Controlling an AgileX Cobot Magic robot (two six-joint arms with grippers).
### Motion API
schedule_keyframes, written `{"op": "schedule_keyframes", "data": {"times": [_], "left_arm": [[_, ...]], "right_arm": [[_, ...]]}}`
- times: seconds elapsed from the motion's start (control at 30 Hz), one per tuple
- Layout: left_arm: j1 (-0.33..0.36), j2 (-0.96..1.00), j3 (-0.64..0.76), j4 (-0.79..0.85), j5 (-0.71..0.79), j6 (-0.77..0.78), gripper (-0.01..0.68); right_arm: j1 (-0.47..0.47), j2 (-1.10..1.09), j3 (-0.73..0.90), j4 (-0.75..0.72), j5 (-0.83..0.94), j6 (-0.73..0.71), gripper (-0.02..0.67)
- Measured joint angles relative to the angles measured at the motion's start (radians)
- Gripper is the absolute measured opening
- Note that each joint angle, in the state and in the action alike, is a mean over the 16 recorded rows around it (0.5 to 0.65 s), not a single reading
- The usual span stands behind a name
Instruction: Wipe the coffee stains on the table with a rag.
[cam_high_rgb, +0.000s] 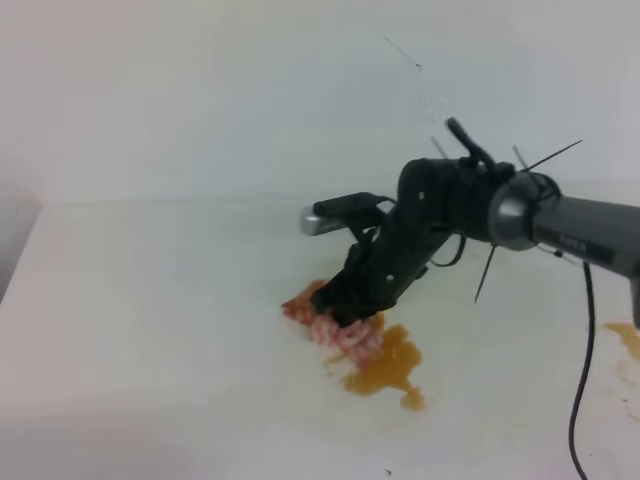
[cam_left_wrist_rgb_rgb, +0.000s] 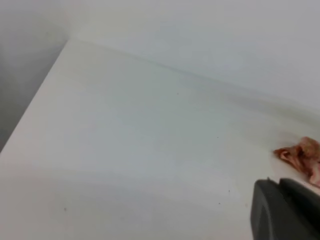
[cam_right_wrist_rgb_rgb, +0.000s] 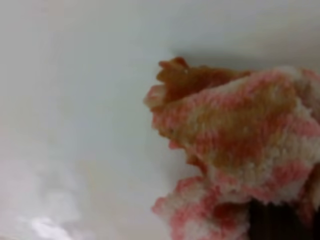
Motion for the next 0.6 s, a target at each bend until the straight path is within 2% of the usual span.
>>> {"op": "schedule_keyframes", "data": {"times": [0.3, 0.6], "left_arm": [[0.0, 0.0, 0.0, 0.0, 0.0, 0.0, -0.005], [0.0, 0.0, 0.0, 0.0, 0.0, 0.0, -0.005]], "right_arm": [[-0.053, -0.053, 0.011, -0.036, 0.06, -0.018, 0.033], [-0.028, -0.226, 0.175, 0.129, -0.021, -0.188, 0.024]]}}
